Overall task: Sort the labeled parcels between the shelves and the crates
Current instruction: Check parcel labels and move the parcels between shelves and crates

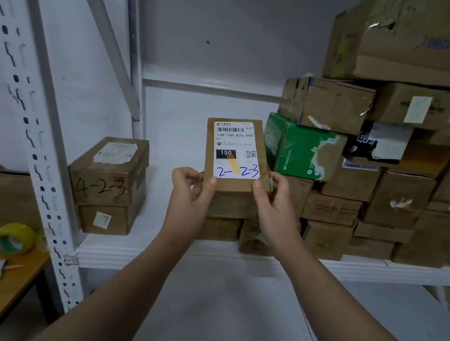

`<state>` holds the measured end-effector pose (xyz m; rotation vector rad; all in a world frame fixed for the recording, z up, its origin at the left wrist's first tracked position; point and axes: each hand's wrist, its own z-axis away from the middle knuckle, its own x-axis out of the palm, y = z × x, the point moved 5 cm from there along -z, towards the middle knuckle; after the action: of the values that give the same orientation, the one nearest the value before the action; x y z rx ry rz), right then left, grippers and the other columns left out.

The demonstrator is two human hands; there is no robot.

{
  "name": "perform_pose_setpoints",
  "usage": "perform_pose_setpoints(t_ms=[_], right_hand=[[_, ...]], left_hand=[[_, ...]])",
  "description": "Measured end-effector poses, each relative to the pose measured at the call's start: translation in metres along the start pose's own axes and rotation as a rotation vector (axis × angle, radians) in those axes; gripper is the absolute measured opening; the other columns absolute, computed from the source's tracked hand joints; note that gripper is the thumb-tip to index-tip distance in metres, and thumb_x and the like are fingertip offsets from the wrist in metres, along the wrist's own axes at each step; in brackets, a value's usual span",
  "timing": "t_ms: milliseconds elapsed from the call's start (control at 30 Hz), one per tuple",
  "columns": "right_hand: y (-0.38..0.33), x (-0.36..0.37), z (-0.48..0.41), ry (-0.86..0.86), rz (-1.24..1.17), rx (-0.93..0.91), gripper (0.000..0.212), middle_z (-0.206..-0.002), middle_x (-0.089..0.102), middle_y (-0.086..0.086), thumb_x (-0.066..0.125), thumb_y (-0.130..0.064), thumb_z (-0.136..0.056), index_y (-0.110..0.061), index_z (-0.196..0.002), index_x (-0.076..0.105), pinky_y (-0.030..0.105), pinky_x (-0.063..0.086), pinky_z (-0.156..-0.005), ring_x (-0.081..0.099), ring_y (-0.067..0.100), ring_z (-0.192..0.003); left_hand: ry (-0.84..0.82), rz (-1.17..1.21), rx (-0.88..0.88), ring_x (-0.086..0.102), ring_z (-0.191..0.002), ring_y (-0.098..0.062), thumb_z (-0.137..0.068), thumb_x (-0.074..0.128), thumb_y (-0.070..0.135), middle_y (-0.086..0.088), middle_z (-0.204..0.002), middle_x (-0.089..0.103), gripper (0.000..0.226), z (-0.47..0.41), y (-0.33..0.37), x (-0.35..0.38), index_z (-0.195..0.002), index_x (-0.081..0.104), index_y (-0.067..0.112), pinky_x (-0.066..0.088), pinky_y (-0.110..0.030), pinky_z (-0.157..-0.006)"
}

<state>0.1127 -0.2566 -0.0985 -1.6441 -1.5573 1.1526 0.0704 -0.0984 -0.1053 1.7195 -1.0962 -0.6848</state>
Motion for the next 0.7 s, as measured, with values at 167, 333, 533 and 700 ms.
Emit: perform_pose_setpoints(t_ms=[167,333,533,700], right_hand=[[-0.002,0.002,0.008,-0.03,-0.131,-0.026,0.029,-0.111,0.051,-0.02,0.049,-0.018,-0.097,-0.028,-0.122,0.038,-0.003,0.037,-0.065,0.049,-0.026,-0.087],[-0.007,0.006,0.026,-0.08,-0.183,-0.096,0.049,-0.118,0.05,-0.031,0.049,-0.023,-0.082,-0.041,-0.125,0.035,0.004,0.042,-0.08,0.049,-0.017,-0.107],[-0.014,0.016,0.04,-0.159,-0.196,-0.165,0.047,-0.123,0.05,-0.024,0.051,-0.013,-0.085,-0.039,-0.122,0.039,0.007,0.042,-0.088,0.047,-0.012,-0.115],[-0.023,0.029,0.048,-0.172,-0.178,-0.211,0.045,-0.122,0.05,-0.022,0.049,-0.013,-0.085,-0.038,-0.121,0.039,0.003,0.04,-0.084,0.048,-0.016,-0.111]], left_hand=[[-0.06,0.092,0.045,0.06,-0.103,0.006,-0.096,0.052,0.017,0.012,-0.12,0.061,0.037,0.008,0.005,-0.011,-0.132,0.047,0.025,0.052,-0.016,-0.079],[-0.117,0.156,0.103,0.059,-0.113,-0.003,-0.095,0.053,0.009,0.011,-0.121,0.065,0.04,0.025,0.003,-0.025,-0.13,0.049,0.026,0.051,-0.018,-0.086],[-0.077,0.214,0.138,0.059,-0.115,-0.005,-0.095,0.051,0.004,0.01,-0.122,0.065,0.041,0.043,0.003,-0.044,-0.124,0.05,0.032,0.049,-0.015,-0.087],[-0.033,0.218,0.152,0.058,-0.115,-0.006,-0.094,0.05,0.003,0.008,-0.122,0.064,0.041,0.052,0.005,-0.06,-0.123,0.051,0.032,0.049,-0.017,-0.089]])
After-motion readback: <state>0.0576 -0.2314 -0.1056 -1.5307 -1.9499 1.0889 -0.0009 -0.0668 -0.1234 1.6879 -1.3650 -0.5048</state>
